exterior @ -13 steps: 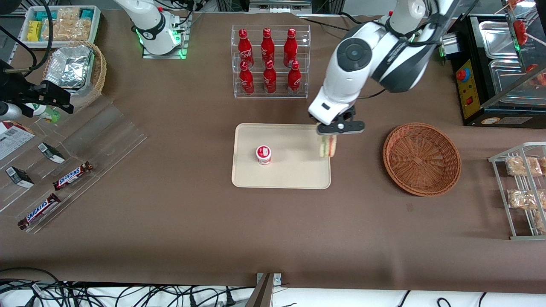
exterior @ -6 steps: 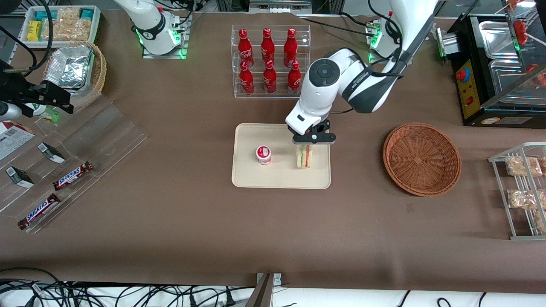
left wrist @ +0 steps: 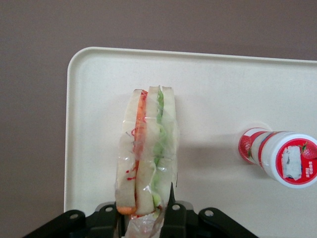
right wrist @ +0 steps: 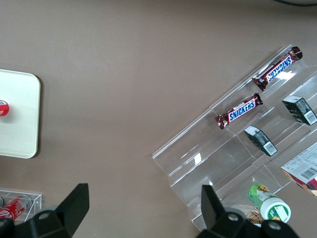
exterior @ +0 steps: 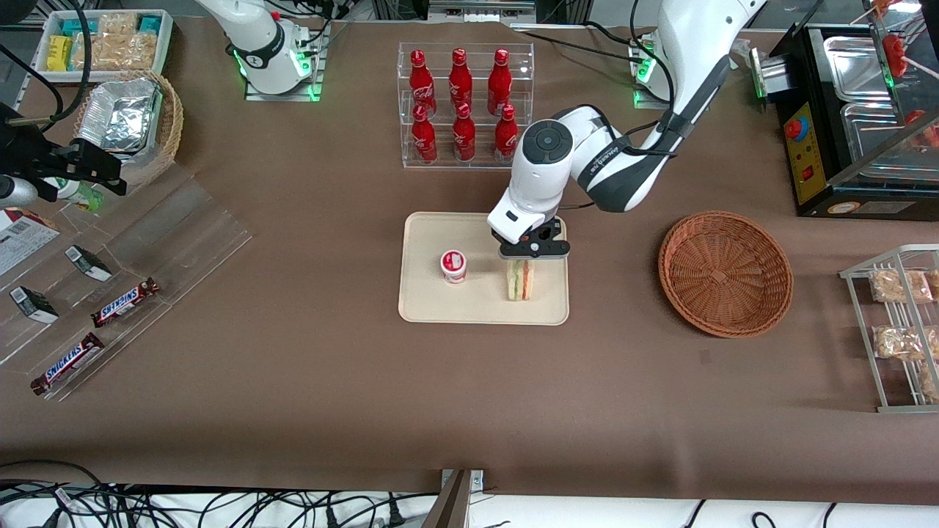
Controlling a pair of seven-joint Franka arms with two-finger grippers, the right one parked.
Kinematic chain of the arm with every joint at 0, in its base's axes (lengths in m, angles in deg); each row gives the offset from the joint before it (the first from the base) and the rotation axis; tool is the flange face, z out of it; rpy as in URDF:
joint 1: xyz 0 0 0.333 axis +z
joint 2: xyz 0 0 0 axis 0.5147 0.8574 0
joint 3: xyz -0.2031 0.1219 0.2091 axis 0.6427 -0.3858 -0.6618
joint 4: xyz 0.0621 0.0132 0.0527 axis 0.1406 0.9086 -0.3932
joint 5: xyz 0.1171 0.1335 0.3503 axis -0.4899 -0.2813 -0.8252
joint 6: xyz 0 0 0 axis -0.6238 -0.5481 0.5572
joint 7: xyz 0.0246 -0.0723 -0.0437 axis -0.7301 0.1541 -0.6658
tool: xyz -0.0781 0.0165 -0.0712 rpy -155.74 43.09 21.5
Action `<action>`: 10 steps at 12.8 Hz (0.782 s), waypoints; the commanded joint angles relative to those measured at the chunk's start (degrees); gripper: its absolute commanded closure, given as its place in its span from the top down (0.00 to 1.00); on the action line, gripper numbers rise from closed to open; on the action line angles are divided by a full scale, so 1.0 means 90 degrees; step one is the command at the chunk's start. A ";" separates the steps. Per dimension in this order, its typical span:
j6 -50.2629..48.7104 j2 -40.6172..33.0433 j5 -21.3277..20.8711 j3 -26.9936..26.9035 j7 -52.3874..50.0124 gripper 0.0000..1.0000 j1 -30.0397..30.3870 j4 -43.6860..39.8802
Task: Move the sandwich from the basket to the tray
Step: 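Carry the sandwich over the cream tray beside the small bottle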
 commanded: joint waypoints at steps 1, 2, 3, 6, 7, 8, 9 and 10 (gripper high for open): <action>0.0268 0.0193 -0.0582 -0.0003 -0.0506 0.30 -0.0061 -0.0047; 0.0298 0.0212 -0.0768 0.0006 -0.0653 0.30 -0.0061 -0.0027; 0.0298 0.0212 -0.0847 0.0007 -0.0712 0.30 -0.0061 -0.0017; 0.0560 0.0203 -0.0877 -0.0003 -0.0752 0.30 -0.0061 0.0090; 0.0639 0.0183 -0.1032 -0.0003 -0.0887 0.30 -0.0051 0.0178; 0.0765 0.0164 -0.1324 0.0006 -0.1159 0.30 -0.0042 0.0294; 0.0931 0.0135 -0.1655 0.0007 -0.1501 0.30 -0.0032 0.0470; 0.1136 0.0038 -0.2007 0.0007 -0.1823 0.30 -0.0022 0.0713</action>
